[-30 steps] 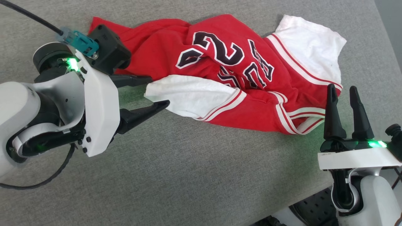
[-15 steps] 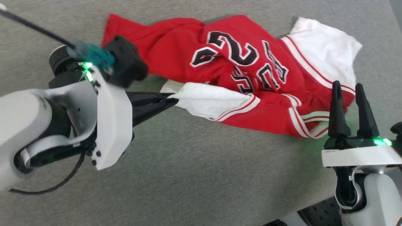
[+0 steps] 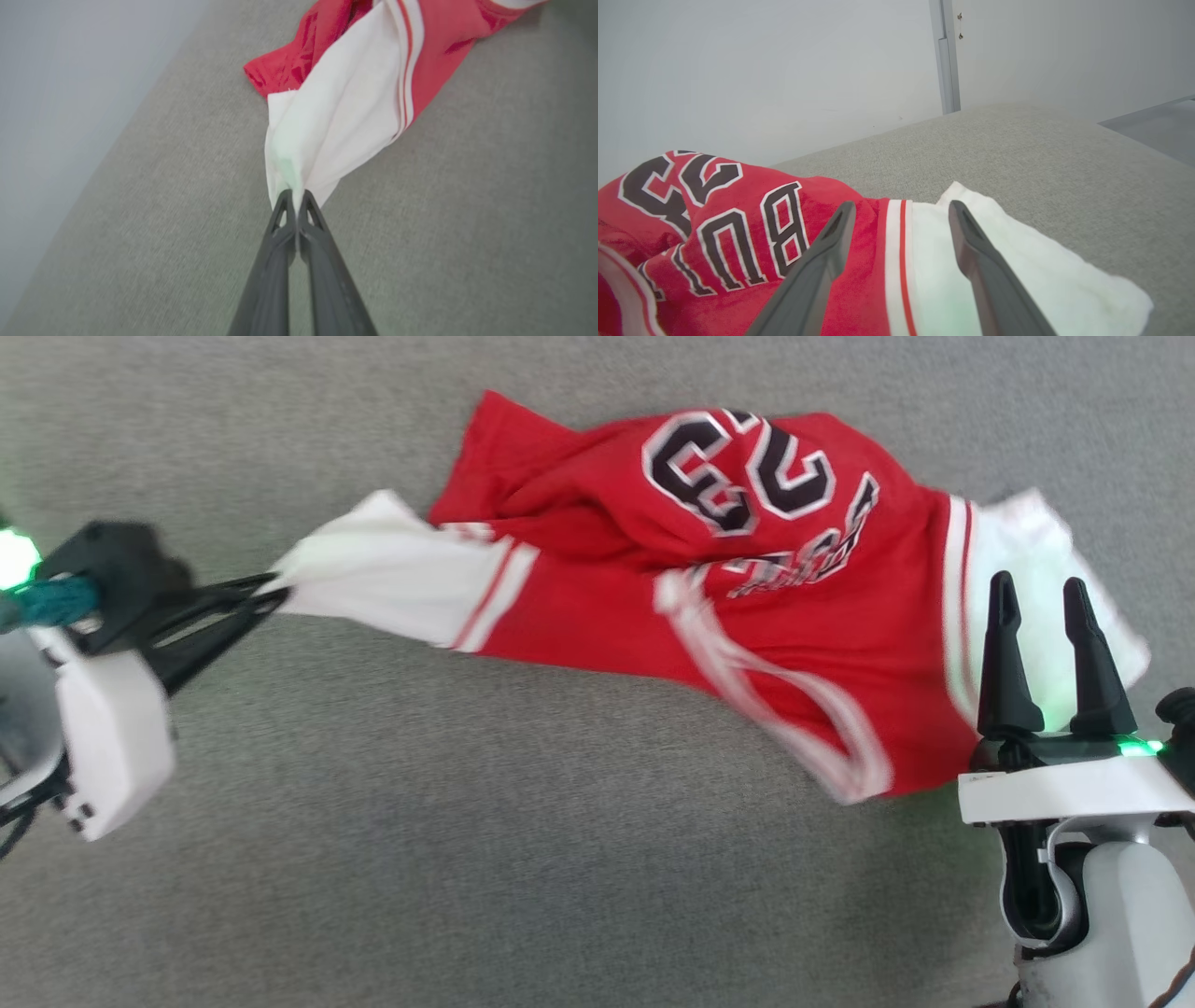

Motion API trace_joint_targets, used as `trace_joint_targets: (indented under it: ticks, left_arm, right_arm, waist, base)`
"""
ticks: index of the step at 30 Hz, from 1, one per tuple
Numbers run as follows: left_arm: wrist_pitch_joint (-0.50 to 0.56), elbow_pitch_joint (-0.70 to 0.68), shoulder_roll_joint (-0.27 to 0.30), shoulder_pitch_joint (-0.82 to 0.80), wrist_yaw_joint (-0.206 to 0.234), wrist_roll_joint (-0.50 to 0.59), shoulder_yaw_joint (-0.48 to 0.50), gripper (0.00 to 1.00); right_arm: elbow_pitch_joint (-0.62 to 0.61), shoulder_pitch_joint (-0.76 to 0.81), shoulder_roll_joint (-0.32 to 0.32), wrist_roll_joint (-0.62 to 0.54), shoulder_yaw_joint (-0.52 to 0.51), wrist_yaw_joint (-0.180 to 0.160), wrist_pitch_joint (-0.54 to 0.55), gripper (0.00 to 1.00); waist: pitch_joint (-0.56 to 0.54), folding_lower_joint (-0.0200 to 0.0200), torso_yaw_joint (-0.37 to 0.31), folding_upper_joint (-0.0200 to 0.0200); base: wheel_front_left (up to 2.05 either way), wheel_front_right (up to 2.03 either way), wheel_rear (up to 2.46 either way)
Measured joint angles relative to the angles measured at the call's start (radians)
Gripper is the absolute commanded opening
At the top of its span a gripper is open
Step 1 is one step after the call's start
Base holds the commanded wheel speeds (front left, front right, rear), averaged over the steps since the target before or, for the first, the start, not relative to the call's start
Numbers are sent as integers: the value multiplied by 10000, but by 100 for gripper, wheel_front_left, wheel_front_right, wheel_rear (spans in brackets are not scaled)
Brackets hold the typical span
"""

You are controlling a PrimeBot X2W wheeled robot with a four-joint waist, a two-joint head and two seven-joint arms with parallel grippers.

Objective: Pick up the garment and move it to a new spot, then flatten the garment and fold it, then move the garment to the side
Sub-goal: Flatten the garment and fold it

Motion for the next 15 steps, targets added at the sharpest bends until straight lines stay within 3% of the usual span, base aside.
trace_joint_targets:
  ticks: [8,15]
  left_arm:
    - [-2036,2038,301,1445,0,368,0,0]
    - [-2830,3891,-422,2879,0,44,-8,0]
  right_arm:
    - [127,3,-4,-353,-111,0,4,100]
    - [-90,33,-4,-596,-163,0,343,100]
  waist:
    - [-475,0,493,0]
    - [-710,0,677,0]
  base:
    - [0,0,0]
    - [0,0,0]
